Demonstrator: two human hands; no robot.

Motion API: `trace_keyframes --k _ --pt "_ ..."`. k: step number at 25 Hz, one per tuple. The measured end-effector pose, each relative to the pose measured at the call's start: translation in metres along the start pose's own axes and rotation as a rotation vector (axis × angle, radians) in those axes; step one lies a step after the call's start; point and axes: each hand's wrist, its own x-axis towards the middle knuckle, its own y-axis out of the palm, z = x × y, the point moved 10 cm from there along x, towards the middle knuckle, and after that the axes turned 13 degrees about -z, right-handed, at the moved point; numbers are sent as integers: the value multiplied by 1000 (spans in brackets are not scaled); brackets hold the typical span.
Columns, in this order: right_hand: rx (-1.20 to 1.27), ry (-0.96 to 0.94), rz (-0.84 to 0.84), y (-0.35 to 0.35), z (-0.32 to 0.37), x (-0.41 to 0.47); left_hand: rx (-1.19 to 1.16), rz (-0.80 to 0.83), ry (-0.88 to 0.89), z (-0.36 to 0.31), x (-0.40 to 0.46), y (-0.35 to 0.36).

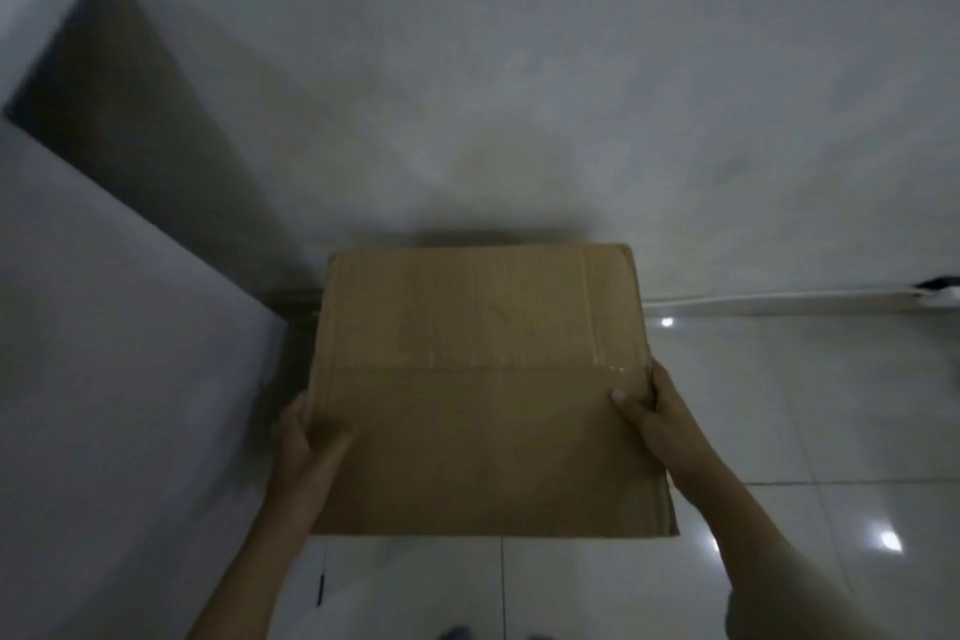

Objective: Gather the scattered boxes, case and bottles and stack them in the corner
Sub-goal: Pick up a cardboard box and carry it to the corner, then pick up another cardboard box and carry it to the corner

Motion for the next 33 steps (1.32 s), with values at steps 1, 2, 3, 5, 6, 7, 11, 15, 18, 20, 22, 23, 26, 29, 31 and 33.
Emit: trace_keyframes --k 1,2,3,5,6,7,11,15,18,20,22,23,26,29,31,33 --pt "4 -1 10 14 -11 15 12 -7 8 11 12 9" --pt "7 -4 19 26 -19 27 23 -15 18 19 23 16" --pt "11 -4 28 38 -26 40 31 -18 24 27 34 24" --pt "22 0 47 56 -39 59 23 -8 36 40 53 38" --pt "25 3 51 63 -44 67 18 -2 36 45 61 44" --pt "21 7 57 68 -48 71 26 3 25 49 66 49" --pt "-57 14 61 75 -67 78 144 87 -22 66 68 65" --pt "-146 -23 -12 68 -55 70 180 137 2 55 52 63" --pt "-198 -60 -17 70 -37 54 112 71 -70 45 34 44" --pt "-217 -125 29 76 -19 39 66 54 -74 32 18 33" --pt "-205 -161 109 87 1 19 -8 73 -66 17 -4 24" --pt "-184 -175 155 94 13 7 -47 75 -60 10 -16 17" --pt "-197 -271 284 112 56 -43 -120 -16 -12 -7 -52 -26" --pt "-208 -342 461 120 99 -113 -89 -132 -2 -10 -100 -82" --pt "-228 -426 594 116 134 -175 -94 -183 -25 -10 -147 -128" --pt "-250 -557 699 106 172 -234 -81 -209 -13 -18 -197 -175"
